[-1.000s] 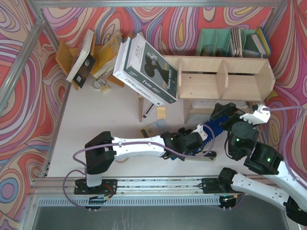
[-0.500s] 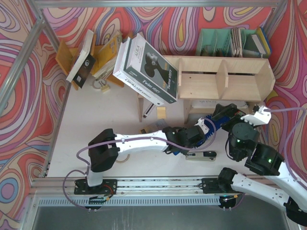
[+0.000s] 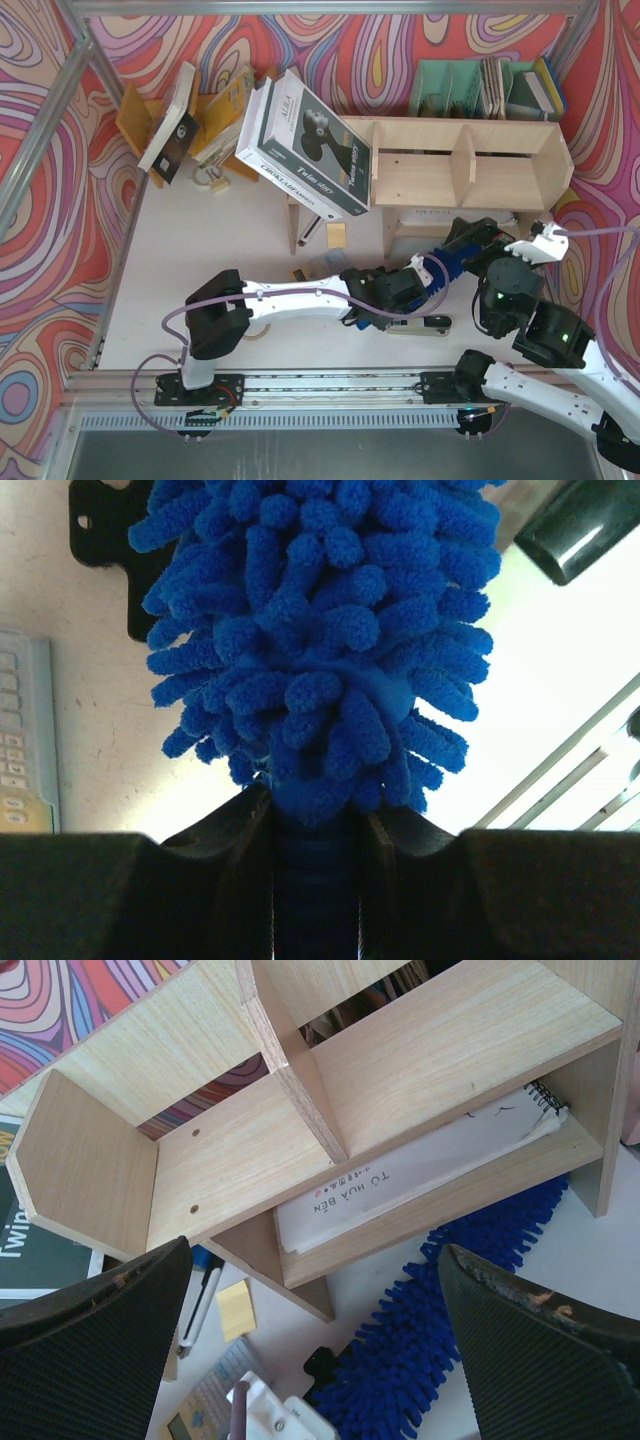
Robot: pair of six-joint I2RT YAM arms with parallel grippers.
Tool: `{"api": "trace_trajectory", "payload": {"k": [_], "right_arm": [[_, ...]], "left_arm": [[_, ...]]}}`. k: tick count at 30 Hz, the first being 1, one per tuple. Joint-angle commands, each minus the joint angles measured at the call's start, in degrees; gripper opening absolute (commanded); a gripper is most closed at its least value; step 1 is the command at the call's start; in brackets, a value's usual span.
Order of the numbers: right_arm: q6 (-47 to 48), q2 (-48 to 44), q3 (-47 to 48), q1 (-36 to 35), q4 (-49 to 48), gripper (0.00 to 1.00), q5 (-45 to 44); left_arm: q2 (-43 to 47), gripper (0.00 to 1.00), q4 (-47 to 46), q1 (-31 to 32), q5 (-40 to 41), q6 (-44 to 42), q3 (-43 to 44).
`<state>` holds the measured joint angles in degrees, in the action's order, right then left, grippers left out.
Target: Dust the bookshelf with a duster
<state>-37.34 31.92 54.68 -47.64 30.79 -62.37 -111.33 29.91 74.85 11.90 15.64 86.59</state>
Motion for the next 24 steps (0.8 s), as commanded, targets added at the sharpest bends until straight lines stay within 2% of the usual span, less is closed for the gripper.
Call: {"api": "trace_trajectory", "payload": {"k": [1,14,24], "right_arm": [[0.15,-0.71,-0.18,0.20,0.28,0.99,-1.79],[1.41,0.77,0.23,0.22,-1.36,0.99,-1.78],[2.86,2.30,1.26,0.19,-3.26,0.99,-1.53]], "left_arm": [[5.91,0.00,-0.43,1.76,2.56,0.18,-2.22],[19.15,0.00,-2.39,8.58,7.74,1.53,-12.13],[27.14,0.00,-2.43,10.48,6.59,2.53,-17.96]]}}
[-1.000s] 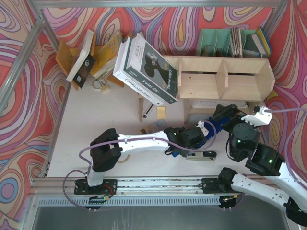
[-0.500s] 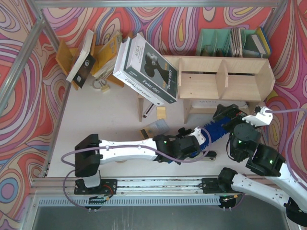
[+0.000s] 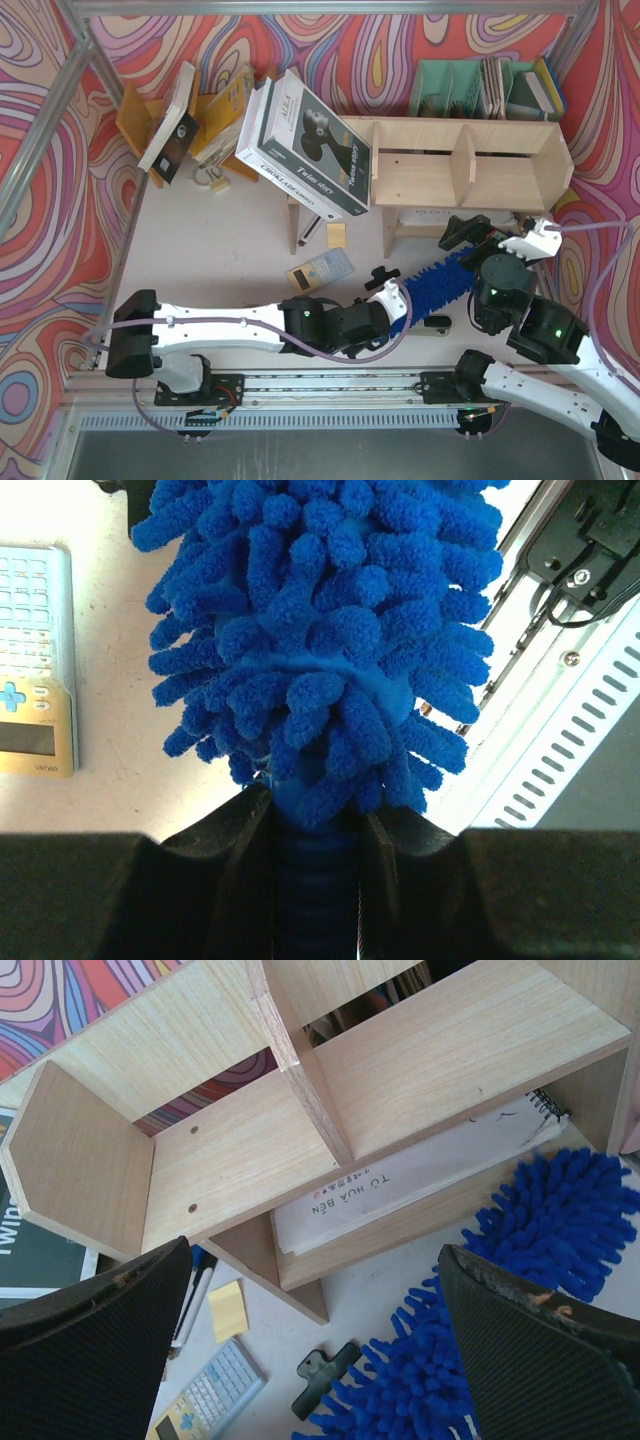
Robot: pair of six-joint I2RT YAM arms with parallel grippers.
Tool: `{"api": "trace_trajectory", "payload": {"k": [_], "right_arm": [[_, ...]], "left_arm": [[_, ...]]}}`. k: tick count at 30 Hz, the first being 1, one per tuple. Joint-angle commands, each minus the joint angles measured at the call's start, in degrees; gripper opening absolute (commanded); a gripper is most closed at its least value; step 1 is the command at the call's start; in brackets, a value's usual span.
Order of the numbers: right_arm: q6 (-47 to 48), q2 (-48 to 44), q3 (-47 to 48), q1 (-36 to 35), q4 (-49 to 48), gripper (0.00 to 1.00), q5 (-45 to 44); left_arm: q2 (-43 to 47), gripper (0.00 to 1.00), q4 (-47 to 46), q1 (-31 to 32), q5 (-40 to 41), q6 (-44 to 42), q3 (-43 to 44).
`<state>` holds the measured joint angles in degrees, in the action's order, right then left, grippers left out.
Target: Dust the bookshelf with a duster
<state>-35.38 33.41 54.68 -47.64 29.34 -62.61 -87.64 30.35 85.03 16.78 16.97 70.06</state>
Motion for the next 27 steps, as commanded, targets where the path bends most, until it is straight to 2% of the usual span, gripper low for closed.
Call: {"api": "trace_trajectory", "payload": {"k": [1,6,17,27], "right_arm": [[0.89,0.84,1.50,0.18,-1.74,0.99,-1.29],[1.04,0.45,1.67,0.19,-1.58,0.99,-1.37],[0.17,-0.51,1.82,0.24,-0.13,0.99,-1.37],[-2.16,-0.55,0.00,0.19,0.47,0.99,-0.19]], "left_arm": [[4.15,0.00,-3.11,0.32,1.76,1.22,-1.85],[4.53,0.00,-5.83,0.35,0.59,-1.04,-1.51],[-6.91,0.00,-7.63,-0.80,-2.36,-7.47,10.52],[-8.65,0.00,-10.57,-4.11,-3.30,-8.07,11.01]]}}
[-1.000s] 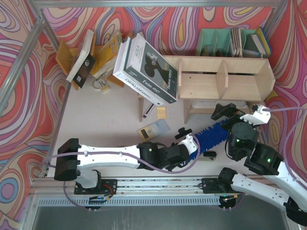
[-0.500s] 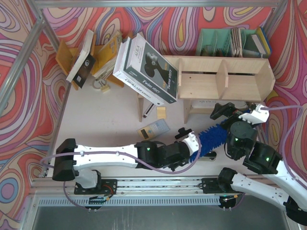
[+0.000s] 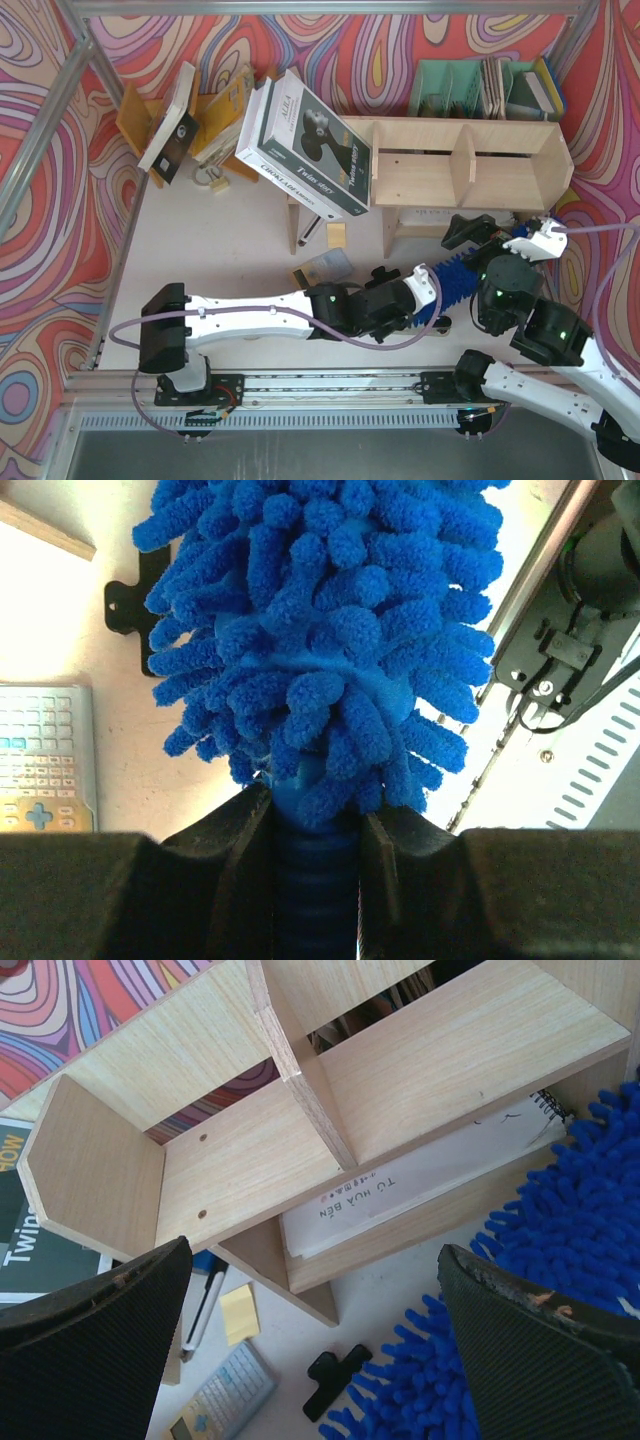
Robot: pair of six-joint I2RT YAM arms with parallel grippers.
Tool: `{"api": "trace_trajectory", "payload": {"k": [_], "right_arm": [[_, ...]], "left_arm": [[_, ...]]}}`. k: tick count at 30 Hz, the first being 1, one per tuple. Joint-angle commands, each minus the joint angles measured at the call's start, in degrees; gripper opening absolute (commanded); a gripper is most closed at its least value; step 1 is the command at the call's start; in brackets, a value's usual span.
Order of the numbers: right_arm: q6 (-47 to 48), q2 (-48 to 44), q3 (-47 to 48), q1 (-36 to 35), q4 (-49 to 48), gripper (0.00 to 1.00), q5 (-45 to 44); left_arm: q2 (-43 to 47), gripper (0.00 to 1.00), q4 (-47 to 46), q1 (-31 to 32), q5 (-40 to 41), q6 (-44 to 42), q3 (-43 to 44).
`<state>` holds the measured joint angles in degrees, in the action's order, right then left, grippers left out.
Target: Dust the bookshelf with a duster
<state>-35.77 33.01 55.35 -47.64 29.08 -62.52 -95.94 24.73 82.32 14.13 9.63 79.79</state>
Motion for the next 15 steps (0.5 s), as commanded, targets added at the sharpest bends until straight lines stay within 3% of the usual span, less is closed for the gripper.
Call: {"api": "trace_trajectory", "payload": {"k": [1,15], "right_arm": [[-1.83,-0.07,-0.76,0.18,0.75,0.99,-0.16],[-2.09,-0.23,-0.95,0.22,1.27,0.99,-0.49]], "left_arm": [[-0.84,0.00,-4.87,-1.86,-0.91,-0.68,1.28],[-9.42,0.00,-1.79,-3.22,-6.31,0.48,0.20]]}}
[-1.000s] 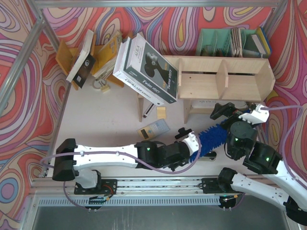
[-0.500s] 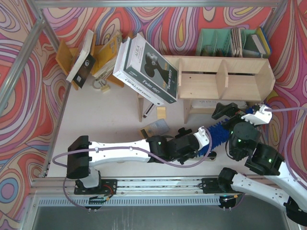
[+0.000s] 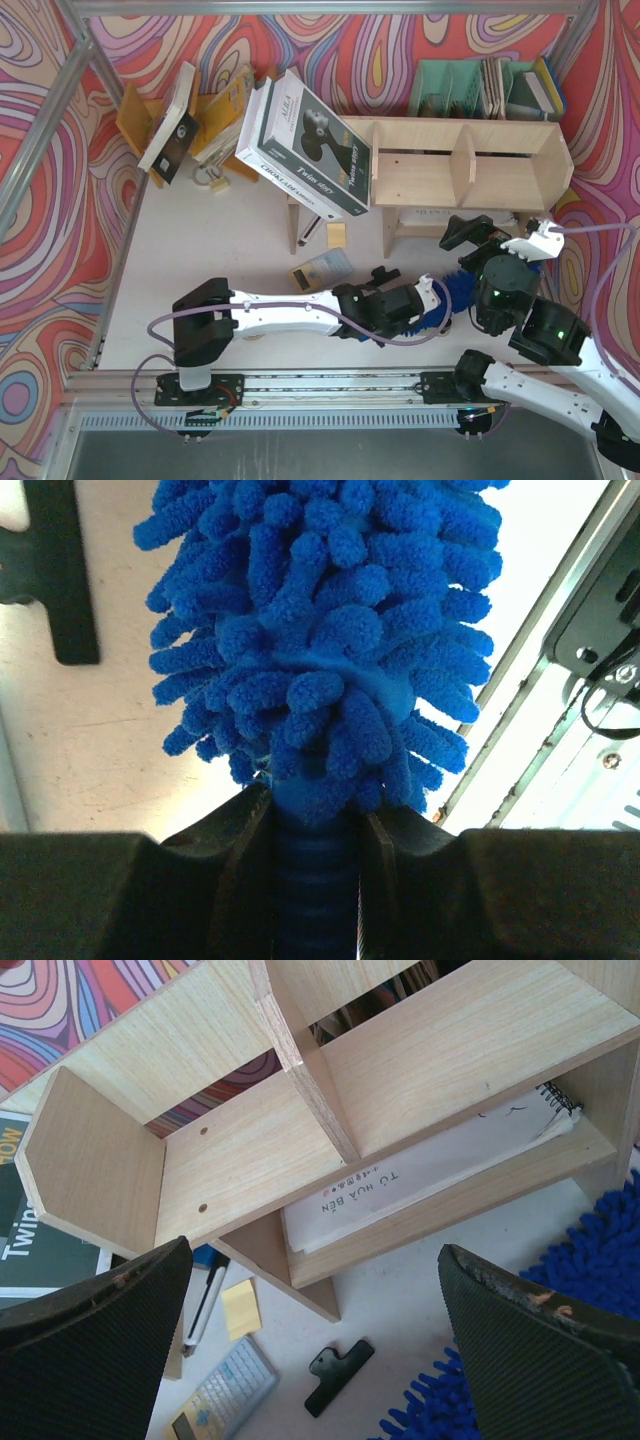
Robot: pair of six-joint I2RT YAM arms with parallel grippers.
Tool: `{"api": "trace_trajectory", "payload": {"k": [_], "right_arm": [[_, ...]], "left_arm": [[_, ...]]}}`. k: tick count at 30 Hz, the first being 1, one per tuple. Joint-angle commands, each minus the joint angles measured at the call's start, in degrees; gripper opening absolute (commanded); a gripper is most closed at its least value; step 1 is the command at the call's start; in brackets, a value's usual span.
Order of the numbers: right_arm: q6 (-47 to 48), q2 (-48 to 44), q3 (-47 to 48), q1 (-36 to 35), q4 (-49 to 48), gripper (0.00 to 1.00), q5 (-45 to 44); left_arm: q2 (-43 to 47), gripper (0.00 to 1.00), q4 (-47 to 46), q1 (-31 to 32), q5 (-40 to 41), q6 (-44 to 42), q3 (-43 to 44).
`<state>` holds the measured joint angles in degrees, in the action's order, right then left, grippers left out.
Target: Dust the bookshelf with a duster
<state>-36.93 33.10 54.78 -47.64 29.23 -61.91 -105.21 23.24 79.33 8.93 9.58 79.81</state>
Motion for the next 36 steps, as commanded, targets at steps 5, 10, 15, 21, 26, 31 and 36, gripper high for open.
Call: {"api": "trace_trajectory", "payload": {"k": [5,10,15,21,26,31,36], "right_arm": [[-0.89,-0.39,-0.29,0.22,1.15,0.99,-1.02],[-0.91,-0.41,-0.05,0.22,1.32,0.99,-1.02],[-0.89,-0.43,0.15,0.23,1.36,0.99,-1.02],[-0.76,-0.28,-0.03,0.18,1.37,0.99,-1.19],[-0.31,-0.23,-0.02,0.25,0.99,0.99,-1.44],[0.29,0.30,-0.12,0.24,0.06,0.99,-1.39],[0.60,1.22,-0.03,0.25,-0.65,0.99,-1.28]], "left_arm": [[0.42,0.00,0.76,-0.44,0.42,0.39,-0.27],[4.64,0.00,0.77,-0.48,1.86,0.39,-0.66],[9.47,0.00,0.49,-0.49,2.62,0.06,-1.50],[13.29,0.00,1.20,-0.43,1.94,1.61,-5.01],[17.25,0.00,2.64,-0.47,3.27,3.32,-9.87],[21.37,0.00,4.66,-0.49,3.27,4.74,-13.96],[25.46,0.00,7.88,-0.49,4.79,6.48,-17.12]]}}
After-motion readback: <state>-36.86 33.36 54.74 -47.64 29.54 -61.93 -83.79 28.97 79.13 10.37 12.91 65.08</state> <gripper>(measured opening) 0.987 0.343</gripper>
